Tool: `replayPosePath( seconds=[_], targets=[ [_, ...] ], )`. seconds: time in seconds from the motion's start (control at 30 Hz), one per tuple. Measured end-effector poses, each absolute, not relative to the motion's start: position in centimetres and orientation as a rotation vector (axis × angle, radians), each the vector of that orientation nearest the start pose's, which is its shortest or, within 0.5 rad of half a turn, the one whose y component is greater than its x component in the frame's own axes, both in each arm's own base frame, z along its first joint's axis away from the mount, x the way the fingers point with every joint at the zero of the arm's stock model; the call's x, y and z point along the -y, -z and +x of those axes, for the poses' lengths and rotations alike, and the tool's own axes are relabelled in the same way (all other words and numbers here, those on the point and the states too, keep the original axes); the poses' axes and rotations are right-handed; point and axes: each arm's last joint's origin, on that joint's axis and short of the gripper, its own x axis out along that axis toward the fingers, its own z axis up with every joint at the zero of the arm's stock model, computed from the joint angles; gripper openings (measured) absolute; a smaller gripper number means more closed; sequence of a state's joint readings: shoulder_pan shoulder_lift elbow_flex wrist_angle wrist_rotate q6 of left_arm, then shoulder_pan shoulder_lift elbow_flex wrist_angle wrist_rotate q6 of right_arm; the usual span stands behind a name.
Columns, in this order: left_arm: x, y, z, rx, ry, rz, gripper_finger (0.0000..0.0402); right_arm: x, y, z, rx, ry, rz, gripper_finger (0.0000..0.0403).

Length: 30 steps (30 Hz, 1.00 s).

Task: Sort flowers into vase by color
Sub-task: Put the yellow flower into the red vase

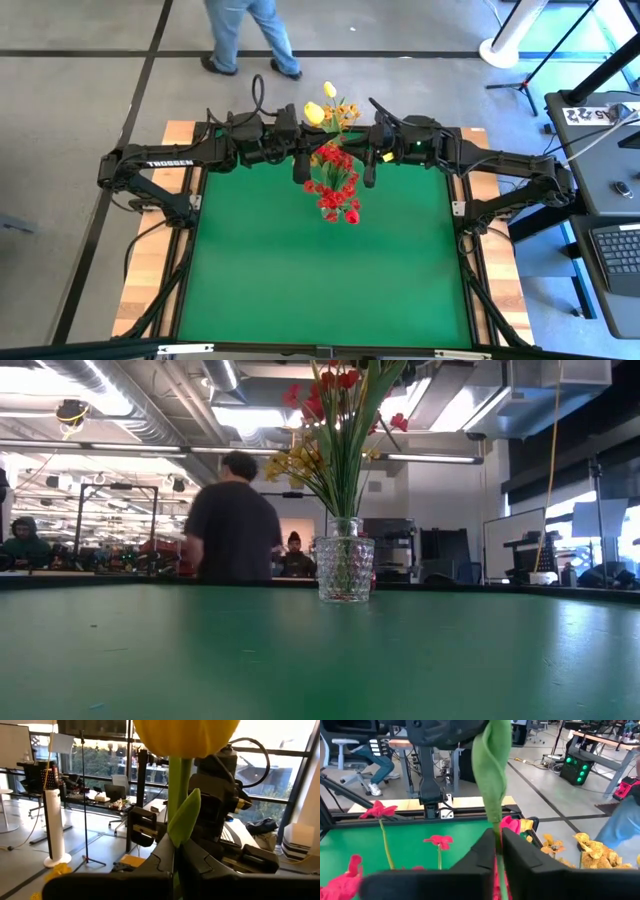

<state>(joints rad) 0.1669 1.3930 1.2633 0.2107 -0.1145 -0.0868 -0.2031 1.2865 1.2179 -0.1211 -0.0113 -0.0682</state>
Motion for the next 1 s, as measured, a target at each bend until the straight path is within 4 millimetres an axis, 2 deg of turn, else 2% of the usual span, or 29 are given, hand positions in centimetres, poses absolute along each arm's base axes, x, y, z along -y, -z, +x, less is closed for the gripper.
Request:
replayPosePath(
  seconds=[0.1,0.27,0.53,0.8,1.0],
  targets=[
    [-5.7,-39.9,31.5,0.093,-0.281,-0.093,0.0,5.8,-38.1,28.4,-0.2,0.178,-0.066,0.0009],
    [-5.7,-39.8,31.5,0.089,-0.281,-0.095,0.0004,5.8,-38.1,28.4,-0.201,0.178,-0.065,0.0006],
    [-5.6,-40.0,31.1,0.082,-0.276,-0.1,0.0069,5.7,-39.0,27.6,-0.158,0.213,-0.065,0.0002],
    [-5.1,-41.6,28.6,0.081,-0.302,-0.101,0.0133,5.2,-40.9,25.0,-0.014,0.221,-0.074,0.0001],
    [-4.9,-42.1,26.9,0.041,-0.333,-0.101,0.0152,6.1,-39.2,23.8,0.08,0.246,-0.081,0.0001]
  ],
)
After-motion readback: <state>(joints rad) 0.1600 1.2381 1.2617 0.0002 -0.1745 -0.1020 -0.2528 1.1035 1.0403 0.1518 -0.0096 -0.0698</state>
